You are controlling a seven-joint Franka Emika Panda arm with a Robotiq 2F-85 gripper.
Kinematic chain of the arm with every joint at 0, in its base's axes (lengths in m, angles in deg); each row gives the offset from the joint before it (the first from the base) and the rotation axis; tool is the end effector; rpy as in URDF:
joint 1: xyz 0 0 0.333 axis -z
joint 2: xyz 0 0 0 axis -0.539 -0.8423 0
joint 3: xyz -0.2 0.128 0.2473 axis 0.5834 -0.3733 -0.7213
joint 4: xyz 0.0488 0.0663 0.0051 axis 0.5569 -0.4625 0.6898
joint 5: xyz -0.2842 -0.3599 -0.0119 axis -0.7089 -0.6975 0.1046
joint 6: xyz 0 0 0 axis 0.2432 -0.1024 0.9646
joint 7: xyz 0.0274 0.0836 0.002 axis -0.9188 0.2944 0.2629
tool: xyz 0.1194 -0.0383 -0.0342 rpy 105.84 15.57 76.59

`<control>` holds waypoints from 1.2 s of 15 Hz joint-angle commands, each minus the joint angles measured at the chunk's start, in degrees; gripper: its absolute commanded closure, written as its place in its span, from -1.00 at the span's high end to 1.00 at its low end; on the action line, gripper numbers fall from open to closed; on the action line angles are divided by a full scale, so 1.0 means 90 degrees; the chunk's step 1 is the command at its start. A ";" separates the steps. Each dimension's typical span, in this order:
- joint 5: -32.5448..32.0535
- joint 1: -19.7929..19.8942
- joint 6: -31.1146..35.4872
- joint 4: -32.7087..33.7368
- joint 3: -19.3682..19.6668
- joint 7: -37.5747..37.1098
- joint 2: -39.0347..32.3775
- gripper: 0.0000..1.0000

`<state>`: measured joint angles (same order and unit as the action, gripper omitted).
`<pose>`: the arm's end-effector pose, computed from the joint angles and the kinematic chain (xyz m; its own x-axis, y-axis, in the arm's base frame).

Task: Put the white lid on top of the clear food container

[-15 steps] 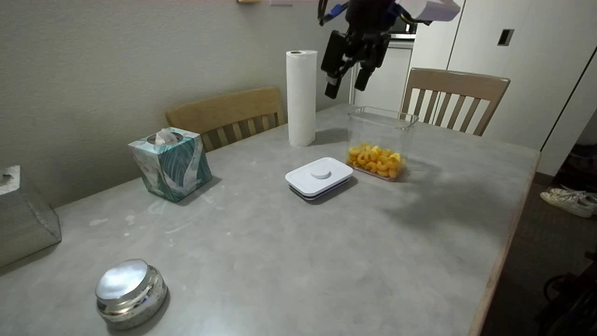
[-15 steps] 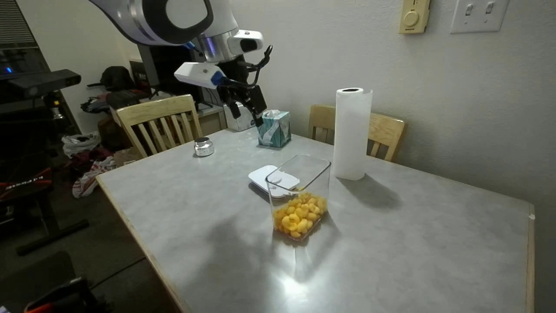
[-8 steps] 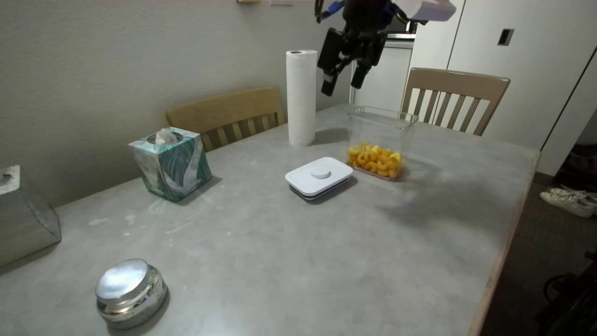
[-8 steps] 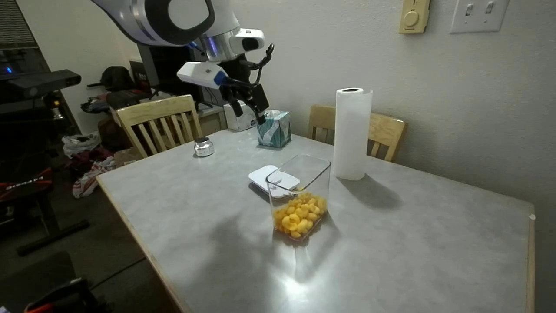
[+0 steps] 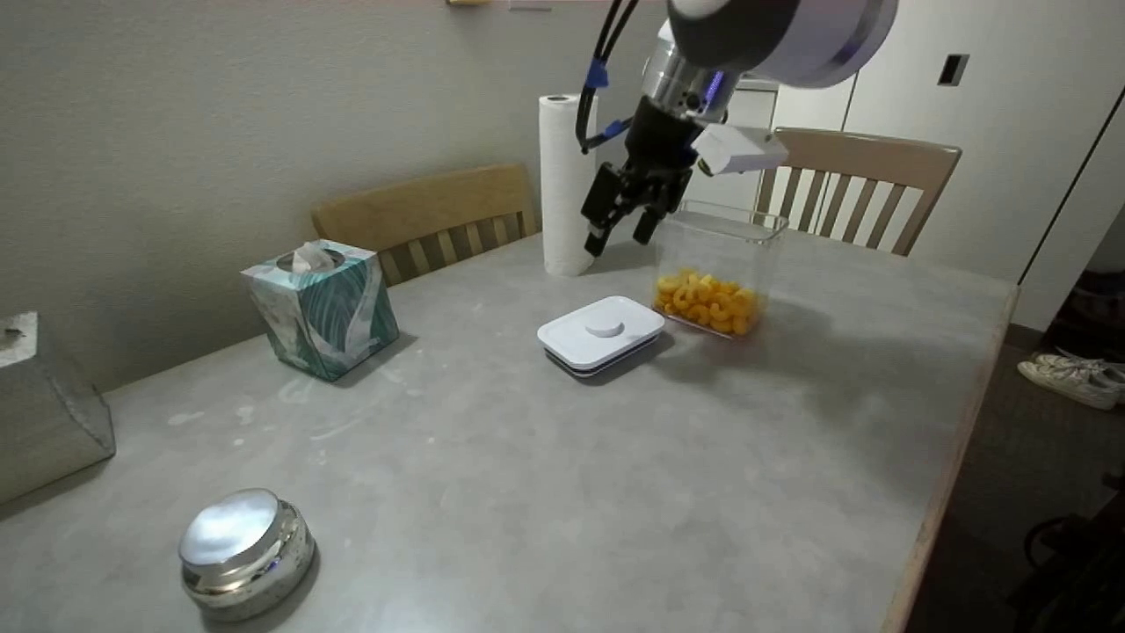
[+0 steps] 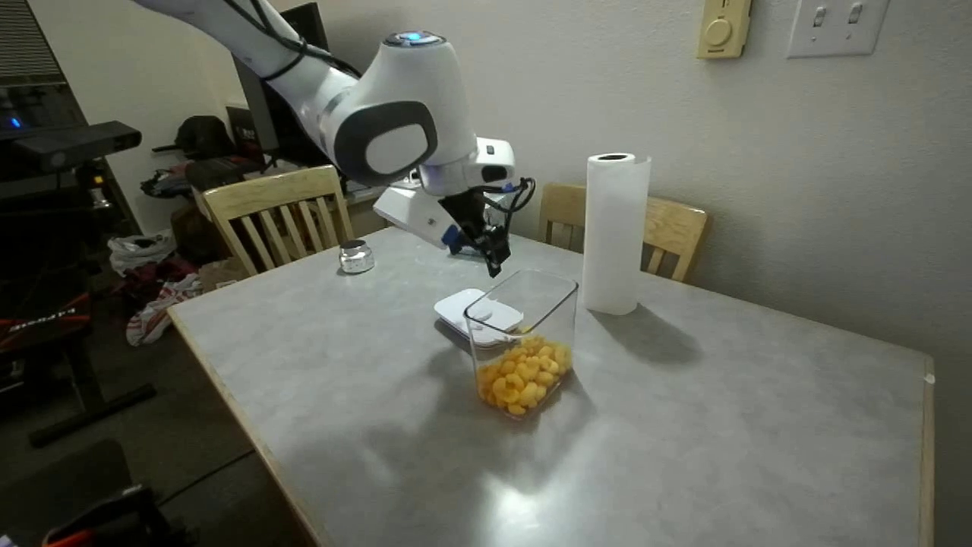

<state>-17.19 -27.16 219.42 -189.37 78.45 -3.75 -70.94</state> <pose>0.7078 0.0012 0.2142 0.9467 -0.0119 0.3220 0.0360 -0.9892 -0.1423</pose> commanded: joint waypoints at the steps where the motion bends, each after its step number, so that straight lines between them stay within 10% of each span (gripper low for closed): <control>1: 0.0451 0.0692 -0.0087 0.1061 -0.0832 0.0946 -0.1057 1.00; 18: -0.0508 -0.0019 -0.1361 0.1567 0.0014 -0.0382 -0.1347 1.00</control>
<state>-19.71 -26.27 208.75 -178.56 76.73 -6.40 -80.76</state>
